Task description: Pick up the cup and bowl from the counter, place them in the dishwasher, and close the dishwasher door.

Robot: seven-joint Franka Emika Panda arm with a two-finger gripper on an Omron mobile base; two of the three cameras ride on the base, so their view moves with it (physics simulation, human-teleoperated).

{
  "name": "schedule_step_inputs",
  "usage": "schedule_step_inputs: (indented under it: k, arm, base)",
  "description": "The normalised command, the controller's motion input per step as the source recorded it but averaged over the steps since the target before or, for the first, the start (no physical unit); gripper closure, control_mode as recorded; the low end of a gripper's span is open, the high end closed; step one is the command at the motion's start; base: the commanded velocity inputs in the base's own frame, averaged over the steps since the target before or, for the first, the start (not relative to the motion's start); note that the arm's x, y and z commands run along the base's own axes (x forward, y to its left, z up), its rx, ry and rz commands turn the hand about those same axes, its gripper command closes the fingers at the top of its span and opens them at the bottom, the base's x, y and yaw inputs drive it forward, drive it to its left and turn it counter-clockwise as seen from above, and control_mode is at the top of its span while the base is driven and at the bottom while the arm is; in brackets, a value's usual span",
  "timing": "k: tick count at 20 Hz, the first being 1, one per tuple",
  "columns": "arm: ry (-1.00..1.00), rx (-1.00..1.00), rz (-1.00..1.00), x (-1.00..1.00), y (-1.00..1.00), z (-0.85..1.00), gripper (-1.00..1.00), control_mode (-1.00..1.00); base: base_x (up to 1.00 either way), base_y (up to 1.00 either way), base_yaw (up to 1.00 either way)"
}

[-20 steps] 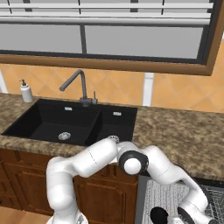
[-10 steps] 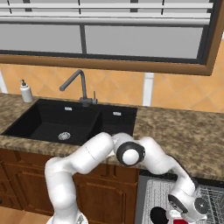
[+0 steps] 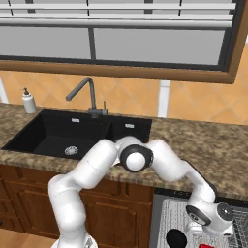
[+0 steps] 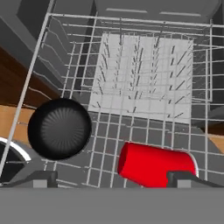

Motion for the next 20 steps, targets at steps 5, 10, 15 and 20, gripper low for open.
schedule_step_inputs:
  k: [5,10,15,20]
  arm:
    - [0.01,0.0,-0.07,-0.54,-0.02,0.25,-1.0,-1.0]
    - [0.17,0.01,-0.02,-0.53,-0.03,-0.24,-1.0,-1.0]
    - [0.01,0.03,0.0,-0.62,0.0,-0.28,-1.0,-1.0]
    - [0.02,0.0,0.0,-0.46,0.0,-0.39,-1.0,-1.0]
  base:
    - [0.0,0.0,0.0]
    - [0.0,0.0,0.0]
    - [0.0,0.0,0.0]
    - [0.0,0.0,0.0]
